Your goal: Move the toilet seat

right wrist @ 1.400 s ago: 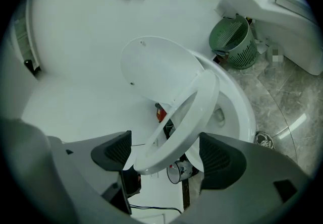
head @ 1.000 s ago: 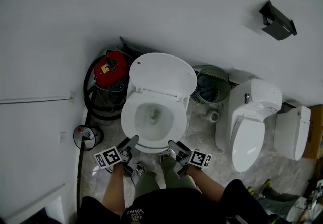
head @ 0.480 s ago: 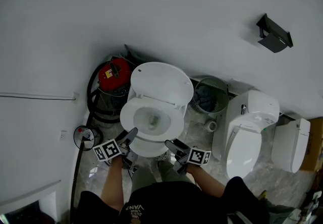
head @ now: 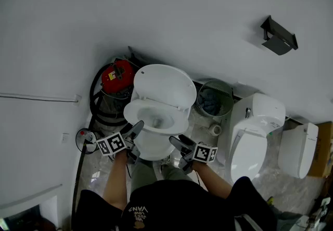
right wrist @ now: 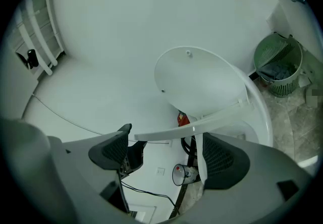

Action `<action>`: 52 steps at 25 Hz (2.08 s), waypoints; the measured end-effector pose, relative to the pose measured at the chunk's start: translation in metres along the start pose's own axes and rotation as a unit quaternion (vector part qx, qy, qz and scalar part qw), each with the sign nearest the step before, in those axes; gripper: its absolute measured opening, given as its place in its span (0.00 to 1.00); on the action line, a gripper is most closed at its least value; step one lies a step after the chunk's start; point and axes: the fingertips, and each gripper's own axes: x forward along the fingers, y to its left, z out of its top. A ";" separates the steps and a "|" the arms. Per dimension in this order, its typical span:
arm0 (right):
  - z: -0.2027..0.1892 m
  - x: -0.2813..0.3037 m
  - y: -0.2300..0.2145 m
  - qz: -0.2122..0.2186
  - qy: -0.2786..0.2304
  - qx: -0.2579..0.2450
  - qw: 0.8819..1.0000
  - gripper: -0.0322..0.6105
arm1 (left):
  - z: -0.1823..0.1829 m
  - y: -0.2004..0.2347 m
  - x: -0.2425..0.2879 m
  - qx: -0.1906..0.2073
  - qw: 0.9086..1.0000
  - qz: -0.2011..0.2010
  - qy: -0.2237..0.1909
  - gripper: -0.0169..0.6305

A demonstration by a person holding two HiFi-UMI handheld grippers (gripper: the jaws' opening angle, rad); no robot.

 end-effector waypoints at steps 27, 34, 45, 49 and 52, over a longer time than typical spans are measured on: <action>0.072 0.020 0.008 -0.104 -0.155 -0.030 0.982 0.74 | 0.028 -0.028 0.056 0.171 0.963 -0.052 0.203 0.70; 0.092 0.008 0.028 -0.122 -0.209 -0.066 0.968 0.71 | 0.035 -0.034 0.073 0.178 0.957 -0.070 0.219 0.73; 0.101 -0.022 0.034 -0.159 -0.283 -0.066 0.944 0.61 | 0.051 -0.042 0.097 0.206 0.945 -0.094 0.235 0.73; 0.098 -0.030 0.036 -0.171 -0.299 -0.067 0.936 0.58 | 0.058 -0.045 0.105 0.212 0.942 -0.102 0.238 0.73; 0.096 -0.037 0.036 -0.179 -0.312 -0.064 0.931 0.55 | 0.064 -0.047 0.113 0.218 0.941 -0.106 0.237 0.73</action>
